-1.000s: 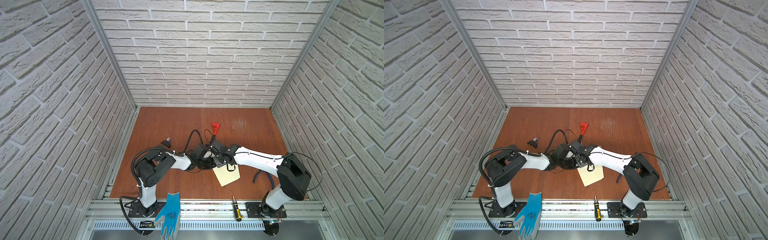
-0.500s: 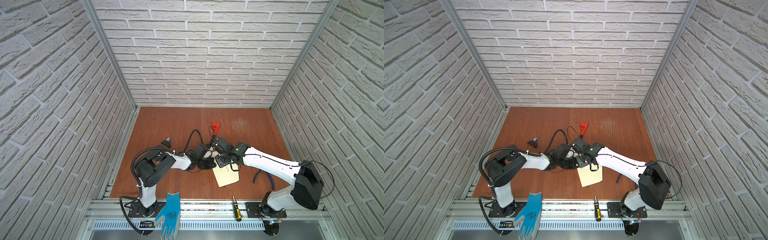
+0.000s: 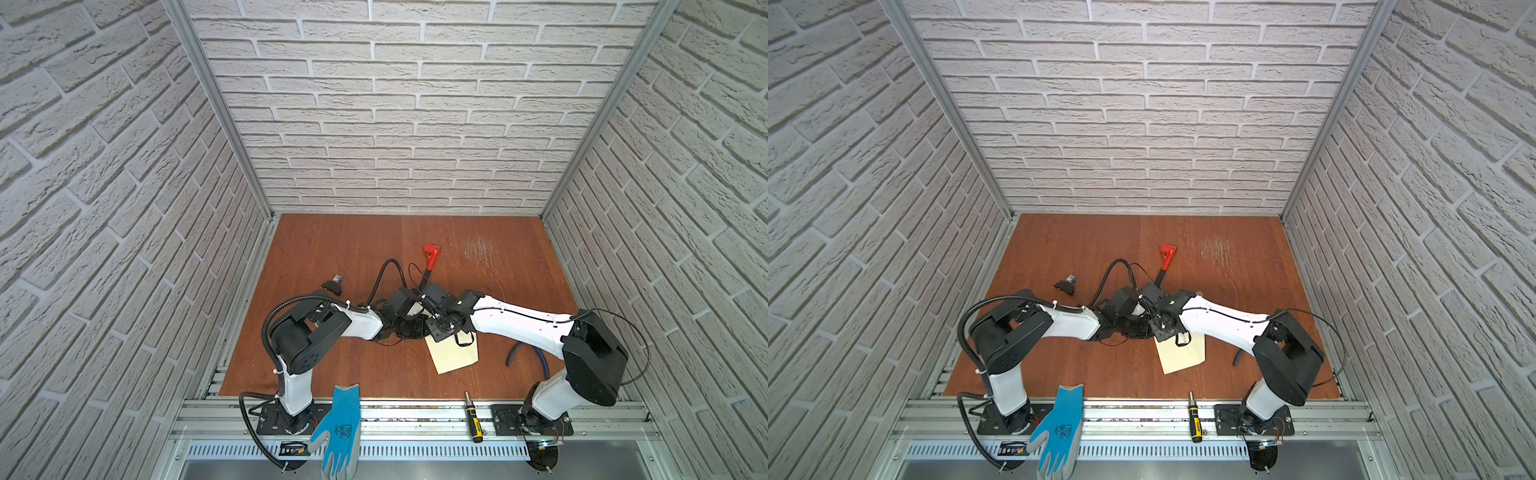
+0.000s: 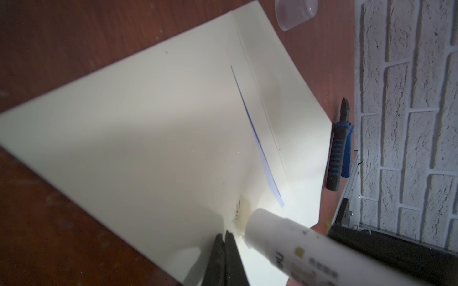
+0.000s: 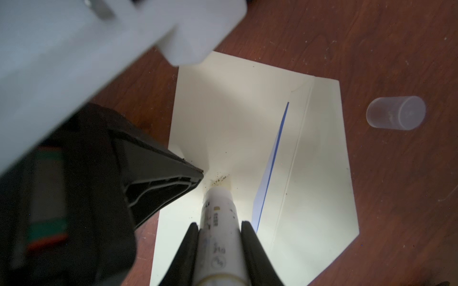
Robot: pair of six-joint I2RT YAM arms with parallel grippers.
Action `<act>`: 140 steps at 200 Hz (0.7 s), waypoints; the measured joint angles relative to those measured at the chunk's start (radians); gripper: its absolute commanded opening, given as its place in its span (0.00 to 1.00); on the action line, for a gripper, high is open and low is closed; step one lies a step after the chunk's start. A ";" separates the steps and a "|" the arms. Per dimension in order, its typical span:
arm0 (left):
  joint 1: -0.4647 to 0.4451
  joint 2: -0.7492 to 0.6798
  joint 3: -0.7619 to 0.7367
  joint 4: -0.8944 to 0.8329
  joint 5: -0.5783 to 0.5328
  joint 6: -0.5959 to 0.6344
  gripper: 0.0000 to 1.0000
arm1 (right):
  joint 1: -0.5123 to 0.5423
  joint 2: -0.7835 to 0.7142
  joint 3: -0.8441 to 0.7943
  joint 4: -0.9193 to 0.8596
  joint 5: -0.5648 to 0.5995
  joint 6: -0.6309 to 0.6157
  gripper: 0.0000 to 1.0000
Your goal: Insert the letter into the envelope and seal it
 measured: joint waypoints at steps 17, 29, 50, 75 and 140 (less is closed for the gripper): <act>0.000 0.000 0.000 0.000 0.000 0.000 0.00 | 0.000 0.018 0.000 0.004 0.000 0.000 0.05; 0.000 0.000 0.000 0.000 0.000 0.000 0.00 | 0.000 0.027 0.003 0.009 0.005 0.000 0.05; 0.000 0.000 0.000 0.000 0.000 0.001 0.00 | 0.002 0.034 0.006 0.010 0.015 0.000 0.05; 0.000 0.000 0.000 0.000 0.000 0.004 0.00 | 0.005 0.041 0.008 0.011 0.036 0.000 0.05; 0.000 0.000 0.003 -0.006 0.000 0.007 0.00 | 0.010 0.045 0.008 0.012 0.059 0.000 0.05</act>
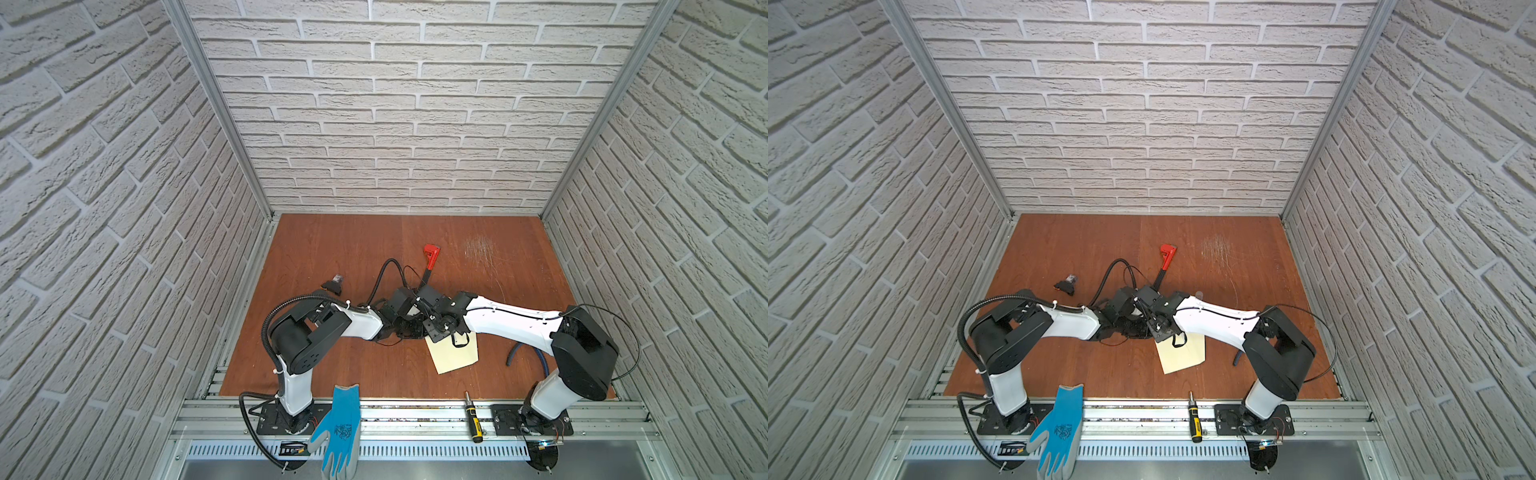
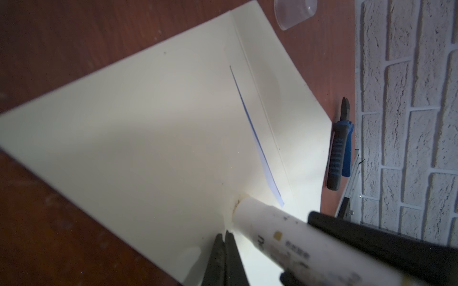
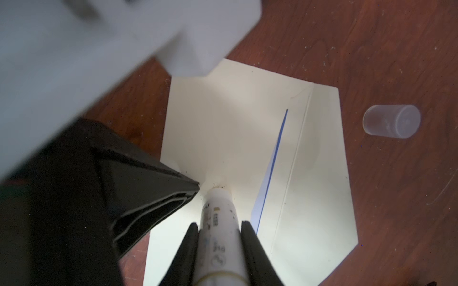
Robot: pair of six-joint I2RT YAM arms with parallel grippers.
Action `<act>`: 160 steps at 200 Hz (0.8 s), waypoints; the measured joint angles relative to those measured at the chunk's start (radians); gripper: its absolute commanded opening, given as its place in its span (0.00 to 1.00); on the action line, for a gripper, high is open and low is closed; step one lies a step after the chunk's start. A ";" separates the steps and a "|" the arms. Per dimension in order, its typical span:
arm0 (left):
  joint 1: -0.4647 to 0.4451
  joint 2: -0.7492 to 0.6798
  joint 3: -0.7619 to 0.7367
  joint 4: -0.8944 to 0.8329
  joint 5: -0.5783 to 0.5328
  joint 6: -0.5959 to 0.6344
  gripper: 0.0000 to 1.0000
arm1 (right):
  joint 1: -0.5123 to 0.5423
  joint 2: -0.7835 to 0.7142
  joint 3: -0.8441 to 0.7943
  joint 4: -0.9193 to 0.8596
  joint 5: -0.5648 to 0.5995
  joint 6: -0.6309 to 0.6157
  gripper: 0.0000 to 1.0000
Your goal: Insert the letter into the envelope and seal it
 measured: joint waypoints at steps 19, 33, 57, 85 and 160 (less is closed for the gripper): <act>0.000 0.000 0.006 -0.010 0.000 0.001 0.00 | 0.000 0.000 -0.001 0.000 0.003 0.000 0.05; 0.000 0.000 0.010 -0.016 0.000 0.004 0.00 | 0.000 0.000 -0.002 0.000 0.005 0.000 0.05; 0.000 0.001 0.013 -0.026 0.000 0.010 0.00 | 0.000 0.000 -0.003 0.000 0.008 0.000 0.05; 0.000 0.001 0.016 -0.031 0.000 0.016 0.00 | 0.002 0.001 -0.003 -0.002 0.016 0.000 0.05; 0.000 0.001 0.019 -0.037 0.000 0.018 0.00 | 0.004 0.005 -0.007 -0.013 0.050 0.001 0.05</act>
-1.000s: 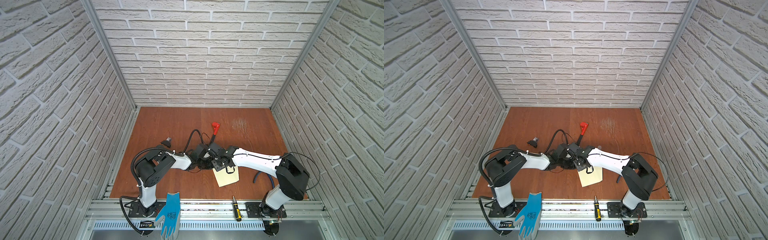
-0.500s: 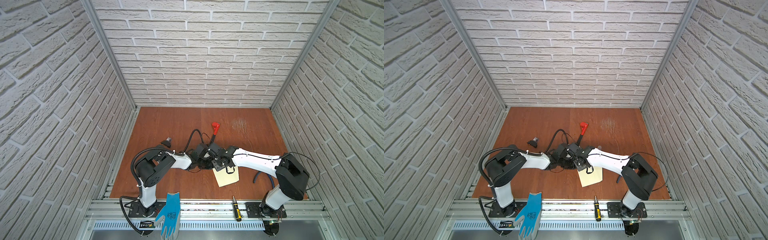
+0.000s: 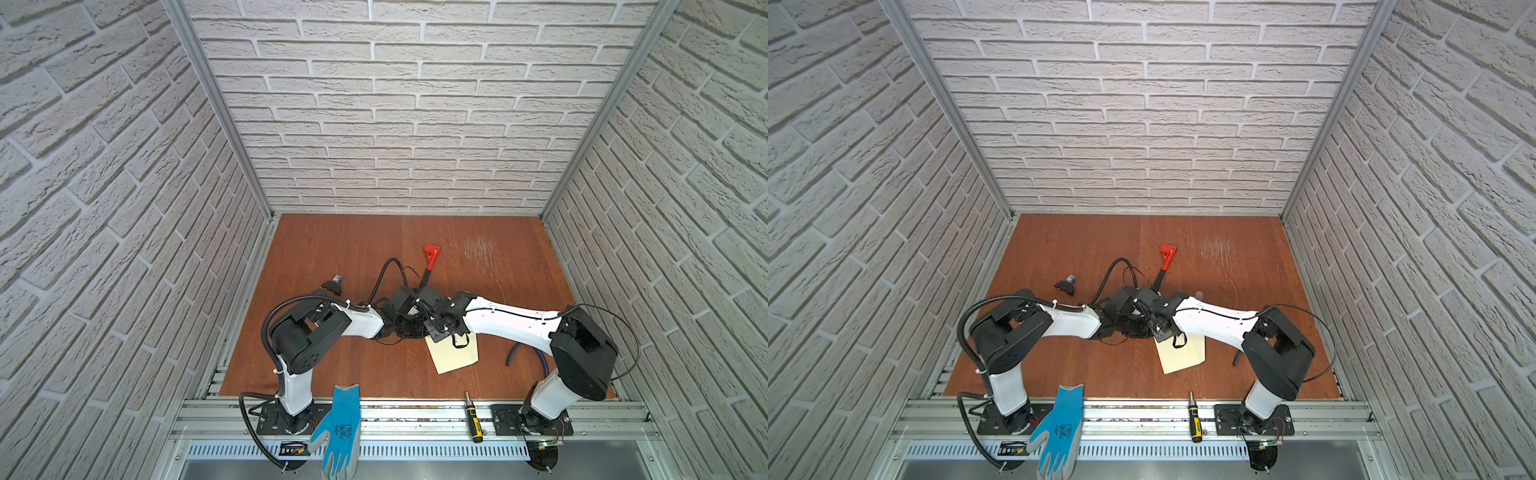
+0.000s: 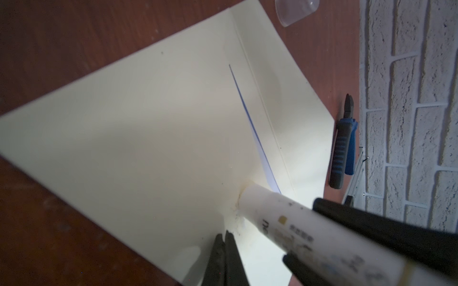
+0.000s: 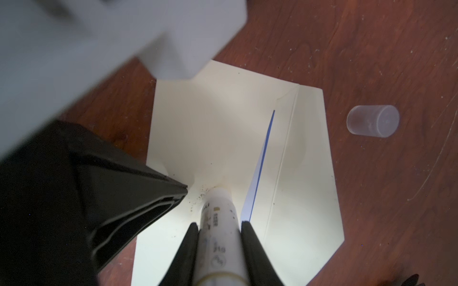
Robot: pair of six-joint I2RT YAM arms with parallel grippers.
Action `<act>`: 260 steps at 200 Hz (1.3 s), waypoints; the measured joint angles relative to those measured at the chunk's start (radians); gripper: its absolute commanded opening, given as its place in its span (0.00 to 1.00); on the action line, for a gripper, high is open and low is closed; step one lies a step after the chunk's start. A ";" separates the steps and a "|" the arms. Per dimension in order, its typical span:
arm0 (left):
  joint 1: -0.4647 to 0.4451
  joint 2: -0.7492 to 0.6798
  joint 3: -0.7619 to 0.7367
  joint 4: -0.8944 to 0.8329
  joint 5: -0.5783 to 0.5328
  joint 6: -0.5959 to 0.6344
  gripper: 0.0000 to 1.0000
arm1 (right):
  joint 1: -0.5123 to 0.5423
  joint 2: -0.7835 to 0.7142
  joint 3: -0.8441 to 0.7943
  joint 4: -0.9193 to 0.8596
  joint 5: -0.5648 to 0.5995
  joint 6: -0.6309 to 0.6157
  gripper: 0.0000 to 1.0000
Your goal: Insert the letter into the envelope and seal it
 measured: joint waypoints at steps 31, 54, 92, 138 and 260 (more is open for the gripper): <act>0.000 0.000 0.000 0.000 0.000 0.000 0.00 | 0.001 0.000 0.000 -0.008 0.010 0.009 0.05; 0.000 0.000 0.000 0.000 0.000 0.000 0.00 | 0.001 -0.004 0.000 -0.021 0.013 0.011 0.05; 0.000 0.000 0.000 0.000 0.000 0.000 0.00 | 0.001 -0.029 0.006 -0.106 0.011 0.013 0.05; 0.001 0.000 0.000 0.000 0.000 0.000 0.00 | 0.001 -0.130 0.042 -0.224 0.015 0.014 0.05; 0.009 -0.040 -0.001 -0.061 -0.027 0.000 0.00 | -0.011 -0.295 0.061 -0.238 -0.082 0.045 0.05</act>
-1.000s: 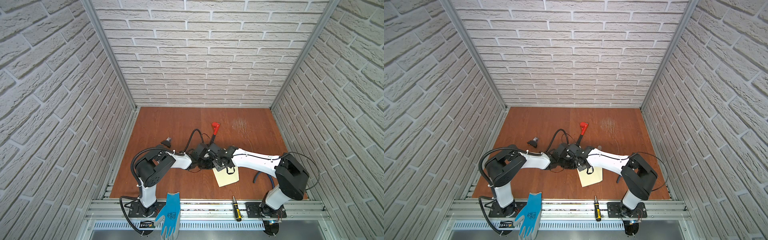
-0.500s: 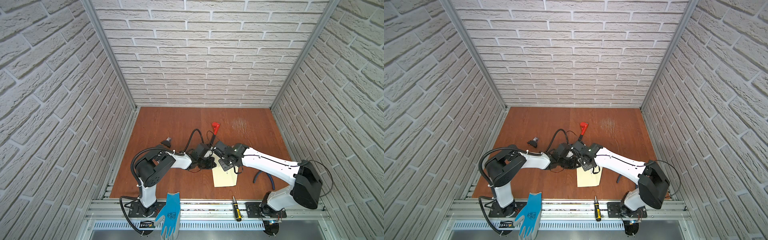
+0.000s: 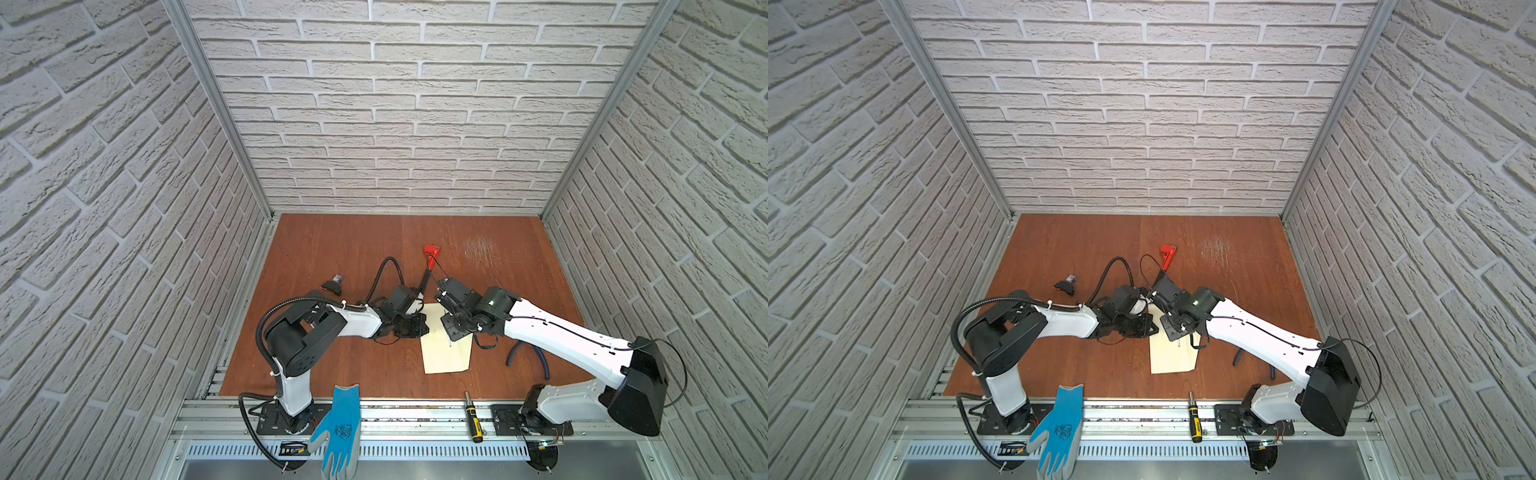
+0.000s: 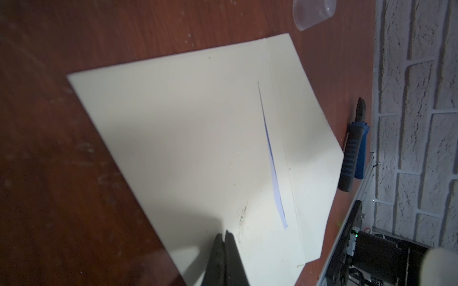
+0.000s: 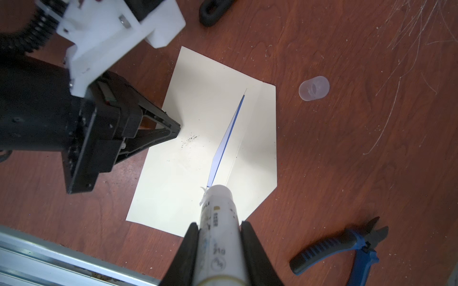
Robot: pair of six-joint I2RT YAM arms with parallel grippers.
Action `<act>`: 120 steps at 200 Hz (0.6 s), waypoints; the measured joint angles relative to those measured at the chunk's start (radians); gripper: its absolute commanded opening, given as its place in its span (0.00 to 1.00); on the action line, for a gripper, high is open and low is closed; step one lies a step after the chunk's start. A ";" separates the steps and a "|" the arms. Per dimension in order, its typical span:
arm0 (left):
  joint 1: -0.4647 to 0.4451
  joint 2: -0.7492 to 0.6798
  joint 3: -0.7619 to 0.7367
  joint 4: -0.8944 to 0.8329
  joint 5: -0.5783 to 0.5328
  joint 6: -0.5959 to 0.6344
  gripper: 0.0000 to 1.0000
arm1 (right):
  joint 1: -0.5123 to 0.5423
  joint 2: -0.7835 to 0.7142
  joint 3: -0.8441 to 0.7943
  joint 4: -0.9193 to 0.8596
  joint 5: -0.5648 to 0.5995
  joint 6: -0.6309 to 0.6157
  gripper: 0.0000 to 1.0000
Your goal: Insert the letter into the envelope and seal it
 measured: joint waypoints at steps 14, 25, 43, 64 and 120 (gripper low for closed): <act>0.001 -0.005 0.000 -0.014 -0.005 0.000 0.00 | -0.004 0.002 -0.002 0.012 -0.013 0.002 0.05; 0.002 -0.007 0.000 -0.018 -0.006 0.000 0.00 | -0.005 0.010 -0.004 0.021 -0.019 0.006 0.05; 0.002 -0.007 0.000 -0.018 -0.010 0.000 0.00 | -0.006 0.045 -0.006 0.037 -0.020 0.011 0.05; 0.002 -0.007 0.000 -0.017 -0.013 -0.002 0.00 | -0.006 0.105 -0.009 0.058 -0.018 0.015 0.05; 0.002 -0.007 -0.001 -0.016 -0.013 -0.002 0.00 | 0.001 0.257 -0.010 0.098 0.000 0.018 0.05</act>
